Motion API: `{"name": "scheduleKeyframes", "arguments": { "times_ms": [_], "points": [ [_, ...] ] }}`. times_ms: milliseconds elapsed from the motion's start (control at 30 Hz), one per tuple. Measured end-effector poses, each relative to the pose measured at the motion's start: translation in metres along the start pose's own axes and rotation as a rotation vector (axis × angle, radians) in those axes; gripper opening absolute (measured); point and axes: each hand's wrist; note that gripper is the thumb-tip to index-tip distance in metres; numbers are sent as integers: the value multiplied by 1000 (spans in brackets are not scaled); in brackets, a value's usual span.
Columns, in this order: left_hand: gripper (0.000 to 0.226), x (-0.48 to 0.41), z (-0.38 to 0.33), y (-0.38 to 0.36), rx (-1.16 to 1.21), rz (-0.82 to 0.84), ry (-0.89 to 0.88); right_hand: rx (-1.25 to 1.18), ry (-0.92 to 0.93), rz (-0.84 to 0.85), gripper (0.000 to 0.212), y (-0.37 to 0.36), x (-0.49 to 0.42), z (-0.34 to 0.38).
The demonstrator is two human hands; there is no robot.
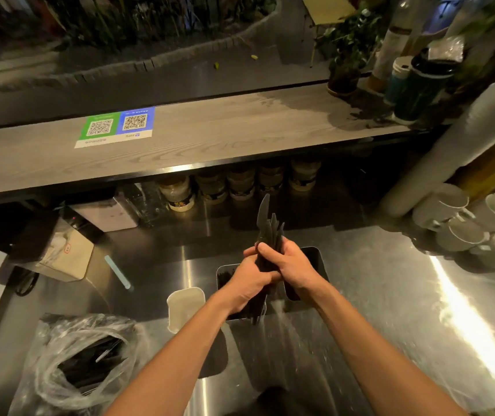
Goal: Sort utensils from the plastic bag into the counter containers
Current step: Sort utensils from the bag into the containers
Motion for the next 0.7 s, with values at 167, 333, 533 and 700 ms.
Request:
{"name": "scheduleKeyframes", "arguments": {
  "times_ms": [167, 333, 533, 700],
  "points": [
    [36, -17, -10, -28, -30, 47, -16, 88, 65, -87, 28, 29, 5, 7],
    [31, -34, -25, -52, -125, 38, -81, 182, 140, -151, 31, 55, 4, 18],
    [34, -51, -20, -69, -43, 9, -73, 280, 173, -214, 26, 71, -4, 16],
    [50, -55, -10, -73, -132, -27, -40, 329, 170, -220, 20, 74, -7, 10]
  ]
}}
Point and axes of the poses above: each hand's wrist, its own x-axis away from the middle knuckle, its own y-axis out of the back of the hand, z = x × y, and after that the axes turned 5 degrees about -z, right-handed
